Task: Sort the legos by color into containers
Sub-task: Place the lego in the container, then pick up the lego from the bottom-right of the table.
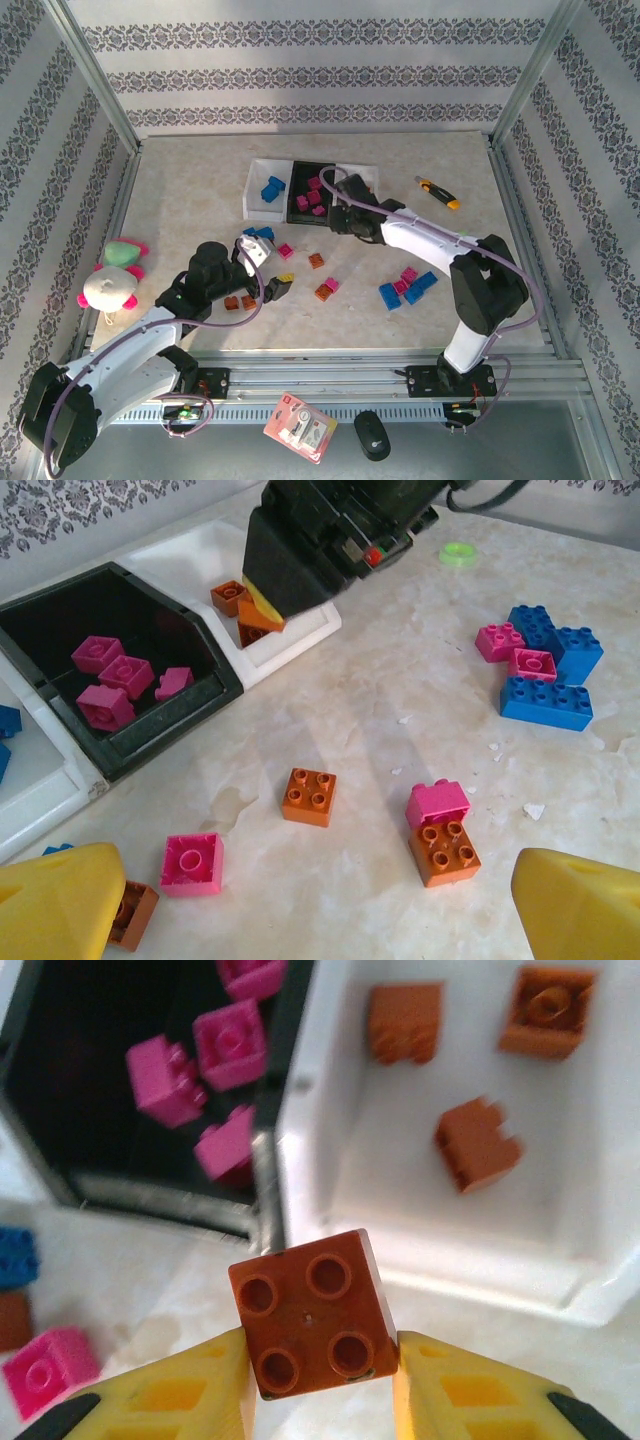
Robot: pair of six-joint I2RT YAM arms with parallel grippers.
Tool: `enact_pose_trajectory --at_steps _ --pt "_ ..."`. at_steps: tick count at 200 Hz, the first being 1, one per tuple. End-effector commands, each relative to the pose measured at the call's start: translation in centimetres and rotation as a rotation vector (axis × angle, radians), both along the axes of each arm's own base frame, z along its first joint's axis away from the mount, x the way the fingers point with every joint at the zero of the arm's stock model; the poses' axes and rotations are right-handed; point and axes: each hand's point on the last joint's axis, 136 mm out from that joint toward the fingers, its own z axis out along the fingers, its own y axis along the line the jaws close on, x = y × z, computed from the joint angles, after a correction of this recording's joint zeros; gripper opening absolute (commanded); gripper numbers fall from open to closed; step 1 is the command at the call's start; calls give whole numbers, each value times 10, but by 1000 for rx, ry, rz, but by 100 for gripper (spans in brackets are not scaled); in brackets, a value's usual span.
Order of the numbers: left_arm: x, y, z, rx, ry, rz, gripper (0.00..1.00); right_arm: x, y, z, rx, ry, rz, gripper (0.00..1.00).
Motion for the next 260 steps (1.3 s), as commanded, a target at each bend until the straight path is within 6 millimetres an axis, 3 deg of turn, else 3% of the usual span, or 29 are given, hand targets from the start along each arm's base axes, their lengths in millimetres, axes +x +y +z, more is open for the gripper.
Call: enact_pose_trajectory --at_steps 1,46,74,97,115,142,167,219,260 --pt "6 -6 15 -50 -35 -11 99 34 -18 24 -18 -92 -49 35" --pt "8 -7 15 -53 -34 -10 99 83 -34 3 -42 -70 -83 37" --pt "7 -5 13 -52 -28 2 99 98 -33 -7 -51 -52 -72 41" --pt "7 -5 14 -49 -30 0 99 97 -32 8 -47 -72 -56 54" --pt "7 -8 15 -48 -39 -19 99 86 -36 24 -37 -96 -51 64" --pt "5 -15 15 -54 -42 -66 99 48 -48 41 -31 -112 -37 71" --pt "1 -22 15 -59 -45 -114 99 -7 -65 39 -79 -63 27 75" --pt "-5 -35 10 -64 -23 -199 99 -129 -103 10 -190 211 32 77" --pt "-4 -41 8 -73 -22 -225 99 -193 -97 -26 -196 442 51 77"
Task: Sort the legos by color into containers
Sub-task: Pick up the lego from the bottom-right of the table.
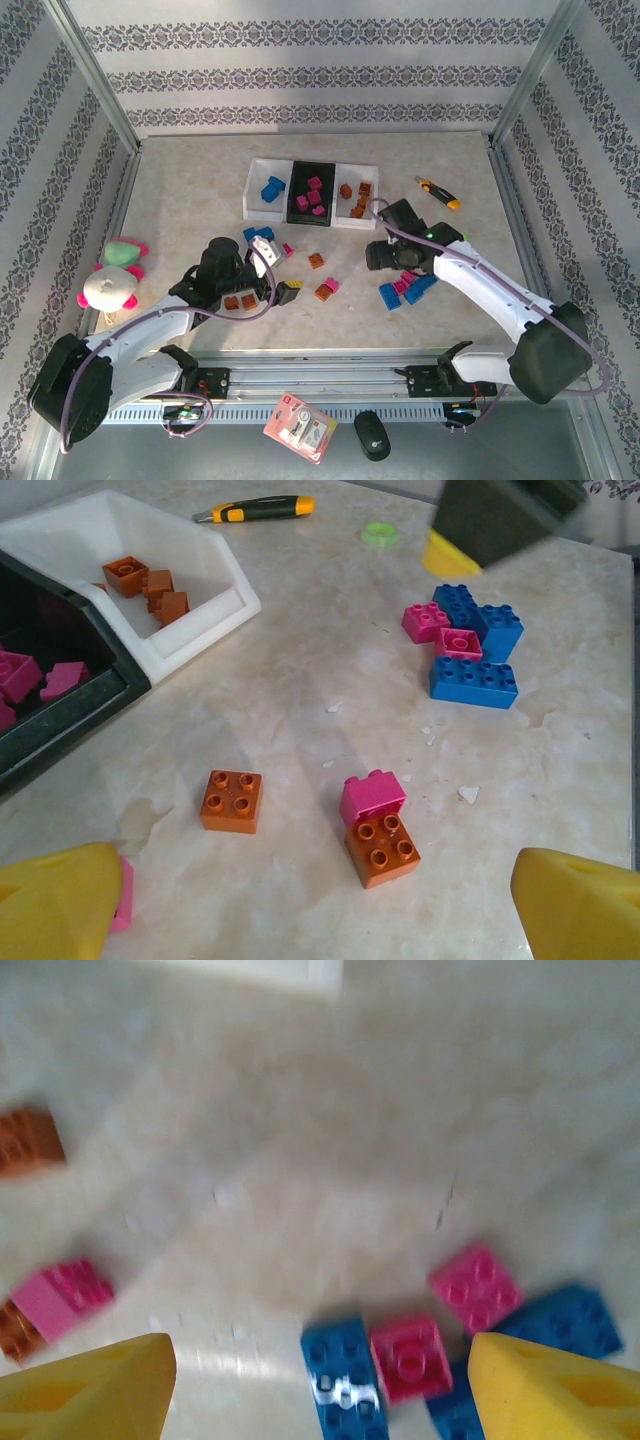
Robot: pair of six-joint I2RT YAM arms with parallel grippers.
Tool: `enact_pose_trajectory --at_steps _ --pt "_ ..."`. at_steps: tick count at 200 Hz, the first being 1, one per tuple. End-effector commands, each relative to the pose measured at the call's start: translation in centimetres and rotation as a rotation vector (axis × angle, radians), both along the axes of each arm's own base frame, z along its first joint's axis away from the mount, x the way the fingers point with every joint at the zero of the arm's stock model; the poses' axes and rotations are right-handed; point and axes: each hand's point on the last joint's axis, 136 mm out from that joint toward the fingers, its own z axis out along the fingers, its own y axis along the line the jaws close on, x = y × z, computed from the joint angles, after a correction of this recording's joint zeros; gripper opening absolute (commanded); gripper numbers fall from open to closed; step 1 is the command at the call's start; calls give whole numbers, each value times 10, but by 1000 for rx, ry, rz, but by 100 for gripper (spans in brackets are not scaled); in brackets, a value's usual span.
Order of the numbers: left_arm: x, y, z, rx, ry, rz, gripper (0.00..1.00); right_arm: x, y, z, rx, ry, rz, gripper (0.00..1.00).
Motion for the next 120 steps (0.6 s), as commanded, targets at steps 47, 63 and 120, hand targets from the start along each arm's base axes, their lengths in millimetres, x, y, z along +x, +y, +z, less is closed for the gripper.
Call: enact_pose_trajectory --at_steps 47,63,120 --pt "2 -13 28 -54 -101 -64 99 -73 -6 -63 -96 339 -35 78" --pt "1 -12 28 -57 -105 -60 99 -71 -6 -72 -108 350 -37 76" --pt "1 -10 29 -58 -111 -50 99 -60 -3 -98 -141 358 -48 69"
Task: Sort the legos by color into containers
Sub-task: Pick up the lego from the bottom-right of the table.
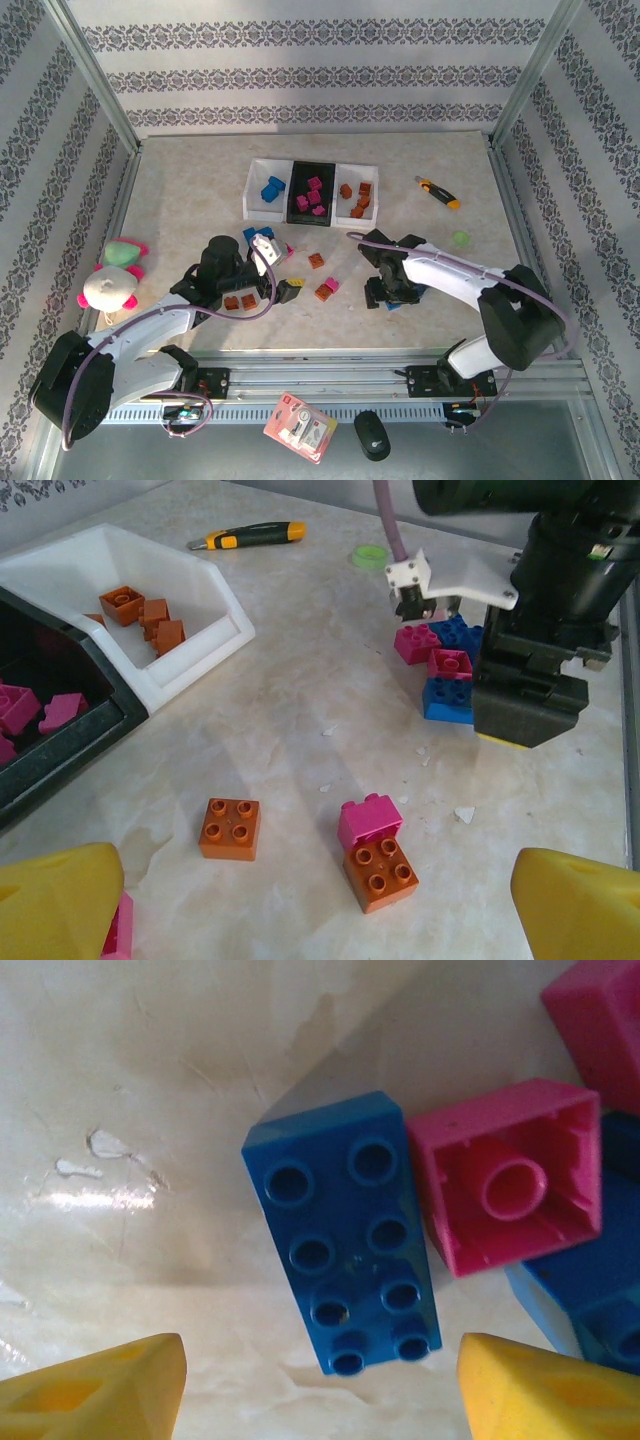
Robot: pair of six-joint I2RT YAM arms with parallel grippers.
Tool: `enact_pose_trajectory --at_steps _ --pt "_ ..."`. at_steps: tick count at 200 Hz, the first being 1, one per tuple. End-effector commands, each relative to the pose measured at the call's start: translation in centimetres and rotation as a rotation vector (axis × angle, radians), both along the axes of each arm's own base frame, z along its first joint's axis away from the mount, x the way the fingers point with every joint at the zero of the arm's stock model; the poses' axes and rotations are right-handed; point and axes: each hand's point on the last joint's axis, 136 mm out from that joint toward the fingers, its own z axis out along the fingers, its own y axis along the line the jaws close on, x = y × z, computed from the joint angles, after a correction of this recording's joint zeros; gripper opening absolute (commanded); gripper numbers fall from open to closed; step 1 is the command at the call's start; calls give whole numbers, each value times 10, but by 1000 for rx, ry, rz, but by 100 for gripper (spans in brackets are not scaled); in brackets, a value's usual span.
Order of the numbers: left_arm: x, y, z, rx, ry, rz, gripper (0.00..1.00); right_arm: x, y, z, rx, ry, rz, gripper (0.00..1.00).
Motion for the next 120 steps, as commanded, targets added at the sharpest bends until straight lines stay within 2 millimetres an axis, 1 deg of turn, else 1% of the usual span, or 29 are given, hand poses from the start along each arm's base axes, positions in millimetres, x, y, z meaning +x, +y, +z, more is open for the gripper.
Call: enact_pose_trajectory --at_steps 1,26,43,57,80,100,120 --pt "-2 -6 19 -35 -79 -33 99 5 1 -12 -13 -10 -20 69" --pt "-1 -5 20 -34 -86 -26 99 8 0 -19 -31 -7 -16 62" --pt "-1 -3 20 -30 -88 -20 99 9 3 -18 -29 -9 -8 54" --pt "0 -3 21 -34 -90 -11 99 11 4 -16 -25 -21 -4 50" --pt "1 -2 22 -42 -85 -1 99 14 5 -15 -19 -37 5 49" --pt "2 -2 22 -43 -84 2 99 17 10 -14 -8 -48 7 43" --pt "2 -1 23 -40 -88 11 99 22 17 -7 4 -65 22 38"
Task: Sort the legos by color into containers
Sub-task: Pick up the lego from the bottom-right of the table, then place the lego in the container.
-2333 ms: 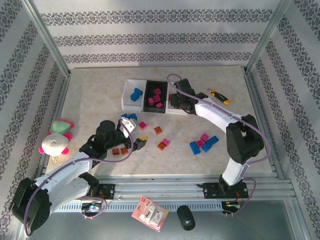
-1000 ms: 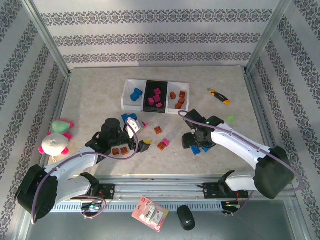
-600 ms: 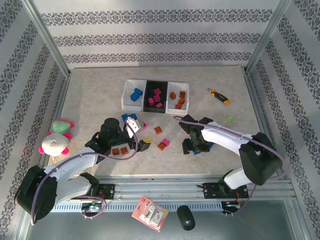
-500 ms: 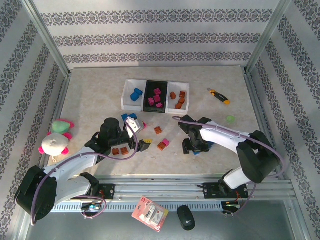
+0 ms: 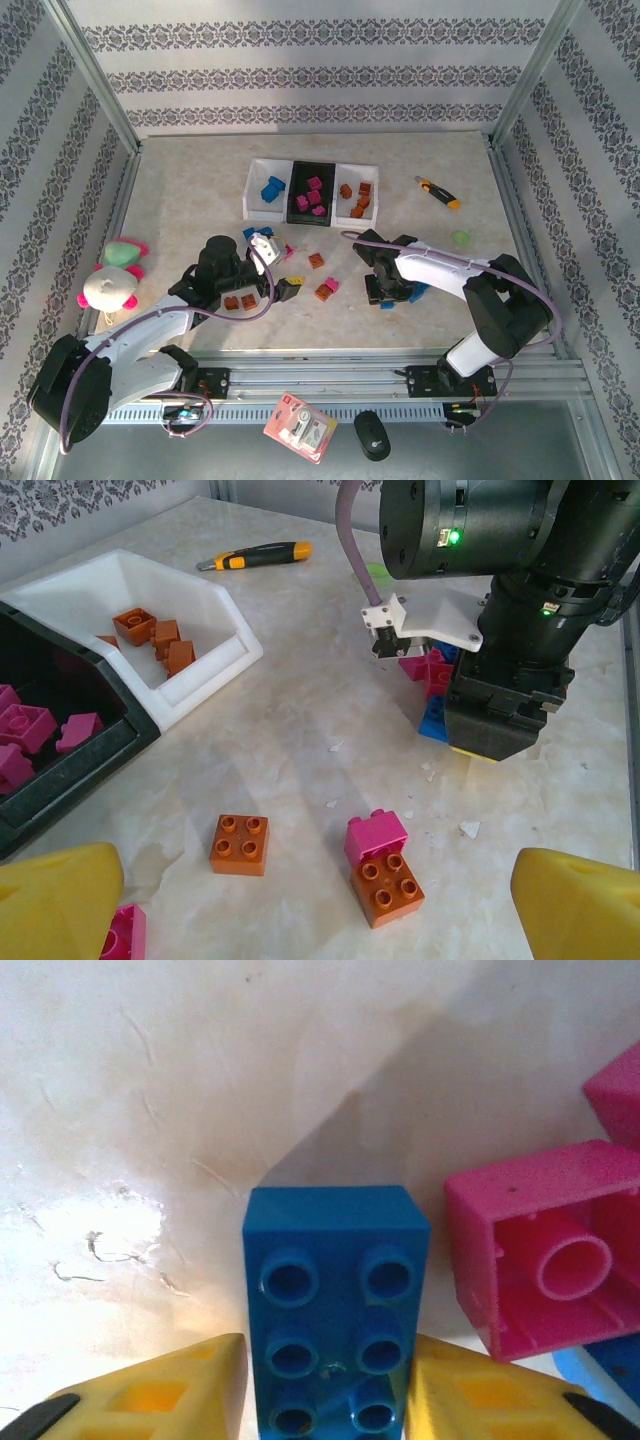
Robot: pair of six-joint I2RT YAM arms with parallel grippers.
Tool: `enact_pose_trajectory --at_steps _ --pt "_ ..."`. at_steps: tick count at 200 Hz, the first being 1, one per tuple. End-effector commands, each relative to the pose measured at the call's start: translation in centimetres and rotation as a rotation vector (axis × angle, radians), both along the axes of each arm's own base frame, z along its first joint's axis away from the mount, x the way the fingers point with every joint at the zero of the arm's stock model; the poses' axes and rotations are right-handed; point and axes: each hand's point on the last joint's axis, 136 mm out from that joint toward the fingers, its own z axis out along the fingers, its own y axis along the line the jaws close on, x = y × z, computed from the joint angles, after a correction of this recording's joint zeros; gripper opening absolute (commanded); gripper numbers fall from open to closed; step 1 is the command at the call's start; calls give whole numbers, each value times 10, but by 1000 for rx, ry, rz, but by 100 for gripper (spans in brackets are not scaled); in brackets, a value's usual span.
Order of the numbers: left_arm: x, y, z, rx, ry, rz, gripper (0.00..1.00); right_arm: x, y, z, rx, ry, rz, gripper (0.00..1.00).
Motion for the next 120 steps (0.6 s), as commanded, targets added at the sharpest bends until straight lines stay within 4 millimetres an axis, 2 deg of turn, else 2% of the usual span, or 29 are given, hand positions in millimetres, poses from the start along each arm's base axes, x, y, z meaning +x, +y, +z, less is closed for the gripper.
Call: enact_pose_trajectory --at_steps 1,29,59,81,120 --pt "0 -2 14 -26 -55 0 99 7 10 7 12 -27 31 38" --pt "0 1 15 -27 -52 18 99 17 24 25 44 -76 58 32" --pt "0 11 13 -33 -25 84 99 37 49 49 113 -169 98 29" --pt "5 30 8 -18 8 208 99 67 76 70 188 -276 124 27" --pt "7 58 4 13 17 358 99 141 138 114 312 -503 195 25"
